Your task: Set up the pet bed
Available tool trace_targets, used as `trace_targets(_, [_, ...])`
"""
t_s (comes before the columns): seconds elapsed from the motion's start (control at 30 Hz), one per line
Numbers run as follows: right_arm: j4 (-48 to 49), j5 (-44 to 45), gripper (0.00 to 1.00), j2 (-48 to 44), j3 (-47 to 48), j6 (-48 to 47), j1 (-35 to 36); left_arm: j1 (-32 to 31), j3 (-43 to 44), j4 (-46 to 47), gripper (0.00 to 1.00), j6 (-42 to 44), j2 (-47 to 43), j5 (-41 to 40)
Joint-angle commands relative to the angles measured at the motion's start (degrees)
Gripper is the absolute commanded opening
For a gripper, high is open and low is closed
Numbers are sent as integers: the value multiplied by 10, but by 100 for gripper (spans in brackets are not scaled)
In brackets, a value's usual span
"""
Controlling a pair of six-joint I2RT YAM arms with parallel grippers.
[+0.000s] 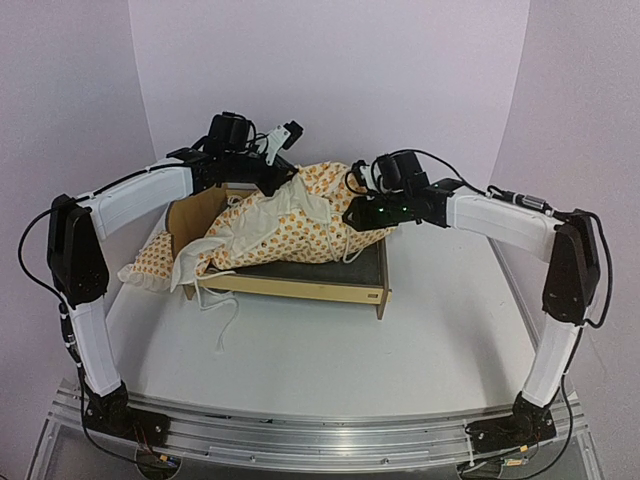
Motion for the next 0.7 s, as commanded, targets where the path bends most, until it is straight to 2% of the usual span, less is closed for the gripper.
trace_targets(0.0, [-15,-25,32,9,-10,27,-1,2,-13,16,0,-2,-37,10])
trace_targets(0.27, [-14,5,44,-73,-143,33,14,2,-14,31,0,-7,-34,-5])
trace_targets(0.33, [-12,25,45,-82,-161,20,30,3,-12,31,0,-4,-33,-9])
trace_targets(0.67, [98,41,42,-6,-141,-52,52,6,-12,27,0,-6,-32,-4])
